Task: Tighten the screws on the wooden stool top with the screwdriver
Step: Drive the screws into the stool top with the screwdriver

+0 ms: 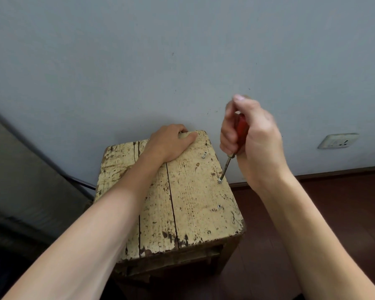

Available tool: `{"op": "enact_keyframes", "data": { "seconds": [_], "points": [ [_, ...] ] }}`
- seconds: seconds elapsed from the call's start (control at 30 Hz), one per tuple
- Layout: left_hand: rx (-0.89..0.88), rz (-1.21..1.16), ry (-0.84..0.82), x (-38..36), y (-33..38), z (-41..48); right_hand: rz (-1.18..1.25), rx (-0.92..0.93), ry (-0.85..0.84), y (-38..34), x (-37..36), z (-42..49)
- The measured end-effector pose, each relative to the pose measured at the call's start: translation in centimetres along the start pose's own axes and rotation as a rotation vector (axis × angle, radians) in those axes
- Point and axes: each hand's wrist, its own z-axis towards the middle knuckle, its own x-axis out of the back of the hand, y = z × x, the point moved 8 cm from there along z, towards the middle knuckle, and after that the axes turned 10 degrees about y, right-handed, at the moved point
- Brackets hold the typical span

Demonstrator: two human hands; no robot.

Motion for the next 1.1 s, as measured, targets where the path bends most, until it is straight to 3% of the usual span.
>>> {"op": "enact_keyframes", "data": {
  "seconds": [0.17,0.23,0.4,0.53,0.63,0.8,0.87,0.97,1.1],
  "points": [
    [-0.011,0.038,-0.037,-0.2,0.2,-0.1,-0.023,0.017,-0.335,-0.1,-1.6,-0.1],
    [0.001,0.024,-0.034,-0.1,0.1,-0.1,-0.019,-0.002,-0.391,0.0,-2.1,-0.4],
    [0.001,0.004,0.0,-0.1,-0.1,0.0,0.078,-0.008,-0.179,0.2,-1.1,0.0],
    [0.012,-0.002,-0.012,-0.2,-0.2,0.0,0.136,0.08,0.269,0.1,1.3,-0.6],
    [0.009,-0.002,-0.007,-0.2,-0.2,0.0,0.121,0.103,0.351,0.2,1.8,-0.9],
    [0.003,0.001,-0.008,-0.1,0.0,0.0,-0.111,0.191,0.216,-0.6,2.1,0.0],
    [0.002,0.001,0.0,0.1,0.1,0.0,-0.102,0.196,0.009,-0.8,1.5,0.4],
    [-0.001,0.002,-0.004,0.1,0.1,-0.1,-0.008,0.032,-0.318,-0.6,-0.5,0.2],
    [-0.003,0.002,0.004,0.1,0.1,-0.1,-0.057,-0.031,-0.328,-0.1,-1.5,0.1]
  ]
}}
